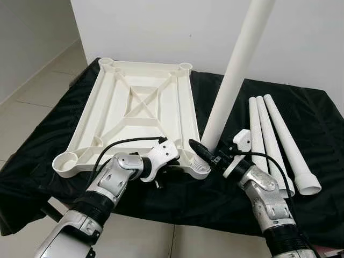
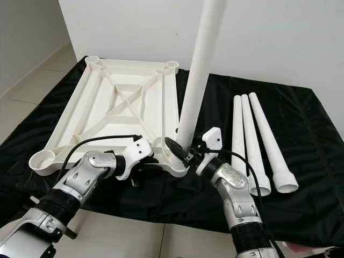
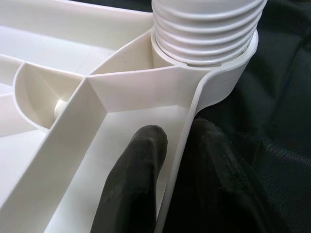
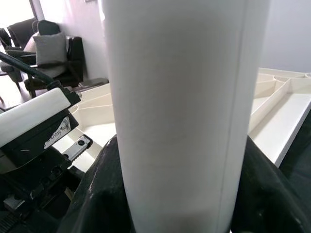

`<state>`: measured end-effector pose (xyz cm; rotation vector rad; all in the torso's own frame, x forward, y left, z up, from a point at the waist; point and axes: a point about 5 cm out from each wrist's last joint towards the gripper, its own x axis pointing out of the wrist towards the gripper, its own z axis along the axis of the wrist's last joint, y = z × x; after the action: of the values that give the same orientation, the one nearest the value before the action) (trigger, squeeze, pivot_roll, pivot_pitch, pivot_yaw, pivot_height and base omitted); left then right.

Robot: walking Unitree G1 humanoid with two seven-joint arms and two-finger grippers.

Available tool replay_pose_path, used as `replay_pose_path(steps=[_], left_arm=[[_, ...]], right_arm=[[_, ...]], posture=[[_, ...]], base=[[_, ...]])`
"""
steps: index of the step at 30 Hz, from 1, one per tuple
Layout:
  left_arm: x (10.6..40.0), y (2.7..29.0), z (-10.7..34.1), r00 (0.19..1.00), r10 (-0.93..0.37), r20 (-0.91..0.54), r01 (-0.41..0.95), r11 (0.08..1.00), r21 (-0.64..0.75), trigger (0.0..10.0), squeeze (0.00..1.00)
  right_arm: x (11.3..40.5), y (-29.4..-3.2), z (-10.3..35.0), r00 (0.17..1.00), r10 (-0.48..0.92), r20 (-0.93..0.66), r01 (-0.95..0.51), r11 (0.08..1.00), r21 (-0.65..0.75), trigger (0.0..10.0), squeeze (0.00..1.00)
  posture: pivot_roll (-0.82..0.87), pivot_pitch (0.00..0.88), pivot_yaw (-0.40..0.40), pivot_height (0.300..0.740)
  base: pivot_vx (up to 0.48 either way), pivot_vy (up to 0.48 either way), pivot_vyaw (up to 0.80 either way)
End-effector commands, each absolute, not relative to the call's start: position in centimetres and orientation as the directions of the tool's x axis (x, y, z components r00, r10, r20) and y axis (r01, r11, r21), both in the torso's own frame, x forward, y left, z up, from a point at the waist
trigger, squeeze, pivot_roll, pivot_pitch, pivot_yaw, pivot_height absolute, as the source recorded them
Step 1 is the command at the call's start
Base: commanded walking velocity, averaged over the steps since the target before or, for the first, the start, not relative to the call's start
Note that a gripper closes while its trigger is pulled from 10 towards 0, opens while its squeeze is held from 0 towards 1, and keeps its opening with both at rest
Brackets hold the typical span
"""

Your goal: Building children table

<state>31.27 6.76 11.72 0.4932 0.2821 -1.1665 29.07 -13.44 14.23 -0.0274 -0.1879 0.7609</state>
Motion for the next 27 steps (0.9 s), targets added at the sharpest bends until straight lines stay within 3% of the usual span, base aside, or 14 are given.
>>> replay_pose_path(steps=[1, 7, 27], left_arm=[[31.0, 6.9, 11.3, 0.388, -0.792, -0.472, 0.921, 0.319, 0.222, 10.0, 0.00], [31.0, 7.0, 11.5, 0.393, -0.792, -0.466, 0.919, 0.325, 0.223, 10.0, 0.00], [30.8, 6.9, 11.8, 0.393, -0.794, -0.463, 0.919, 0.324, 0.226, 10.0, 0.00]], right_arm=[[28.9, -12.5, 12.2, 0.710, 0.701, 0.065, -0.698, 0.713, -0.064, 10.0, 0.00], [29.3, -12.3, 12.4, 0.723, 0.688, 0.068, -0.680, 0.725, -0.110, 10.0, 0.00], [29.6, -13.3, 11.5, 0.781, 0.622, 0.055, -0.622, 0.783, -0.029, 10.0, 0.00]], posture=[[-0.06, 0.019, -0.034, 0.740], [-0.06, 0.016, -0.038, 0.740], [-0.06, 0.014, -0.035, 0.740]], base=[[0.000, 0.000, 0.00], [0.000, 0.000, 0.00], [0.000, 0.000, 0.00]])
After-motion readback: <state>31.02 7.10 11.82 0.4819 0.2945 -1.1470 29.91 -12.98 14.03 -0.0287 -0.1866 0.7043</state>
